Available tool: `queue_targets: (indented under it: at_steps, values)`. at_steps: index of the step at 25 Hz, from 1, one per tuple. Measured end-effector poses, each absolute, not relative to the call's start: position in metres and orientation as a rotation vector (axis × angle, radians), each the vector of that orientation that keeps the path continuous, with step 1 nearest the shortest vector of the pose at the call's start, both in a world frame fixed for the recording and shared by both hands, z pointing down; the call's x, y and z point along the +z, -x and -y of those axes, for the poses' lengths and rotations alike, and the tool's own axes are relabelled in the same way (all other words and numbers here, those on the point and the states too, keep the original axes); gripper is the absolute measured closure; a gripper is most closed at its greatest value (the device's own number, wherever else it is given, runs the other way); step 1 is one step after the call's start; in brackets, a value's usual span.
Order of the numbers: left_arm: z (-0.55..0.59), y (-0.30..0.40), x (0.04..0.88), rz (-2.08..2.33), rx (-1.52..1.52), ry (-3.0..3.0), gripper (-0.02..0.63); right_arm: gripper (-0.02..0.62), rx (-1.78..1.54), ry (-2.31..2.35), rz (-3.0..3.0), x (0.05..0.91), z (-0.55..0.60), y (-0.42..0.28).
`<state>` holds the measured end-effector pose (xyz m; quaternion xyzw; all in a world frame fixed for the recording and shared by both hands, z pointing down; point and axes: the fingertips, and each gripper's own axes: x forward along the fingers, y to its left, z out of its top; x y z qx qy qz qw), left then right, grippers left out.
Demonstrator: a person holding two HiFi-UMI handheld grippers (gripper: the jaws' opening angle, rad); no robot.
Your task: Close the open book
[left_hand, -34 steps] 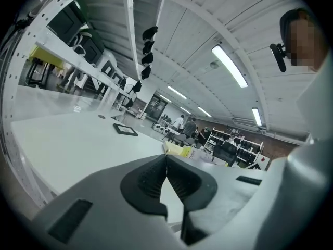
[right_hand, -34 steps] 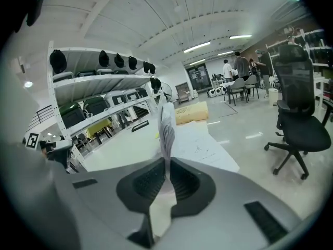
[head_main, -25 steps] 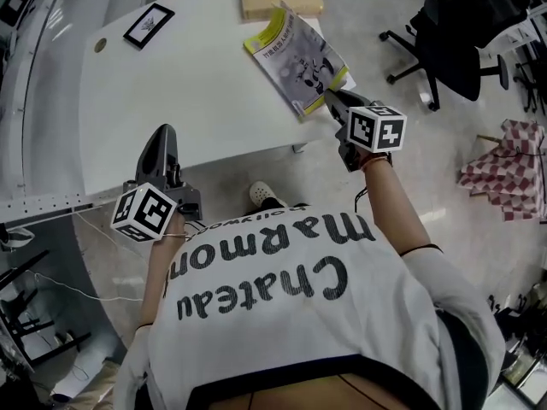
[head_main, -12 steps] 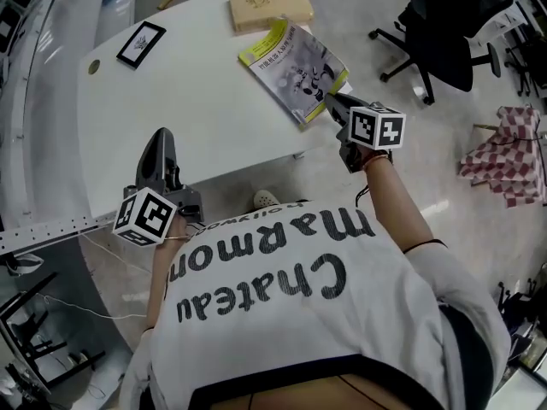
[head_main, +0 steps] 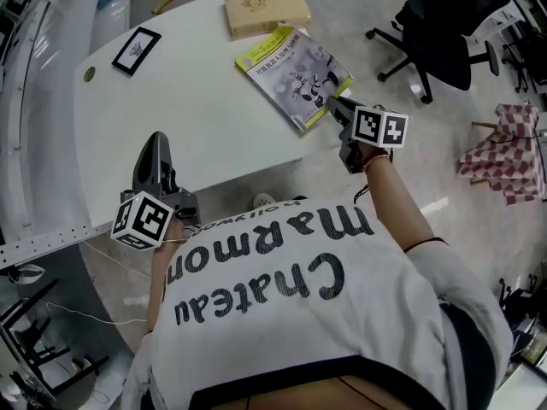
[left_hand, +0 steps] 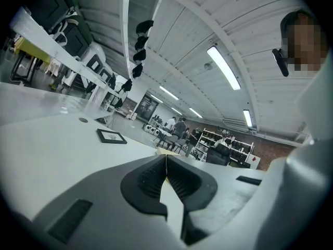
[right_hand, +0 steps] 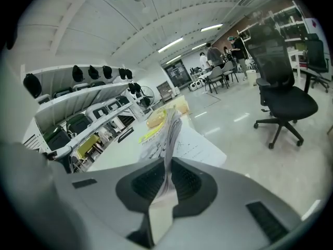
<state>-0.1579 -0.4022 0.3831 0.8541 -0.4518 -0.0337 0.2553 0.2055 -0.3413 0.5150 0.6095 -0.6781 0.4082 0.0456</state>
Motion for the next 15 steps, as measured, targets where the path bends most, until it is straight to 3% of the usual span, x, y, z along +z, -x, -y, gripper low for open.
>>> queue_targets:
  at_steps: [15]
  values:
    - [0.417,0.154,0.386,1.254,-0.104,-2.321,0.583,0.525,1.346,-1.869,2.015,0.539,0.343,-0.218]
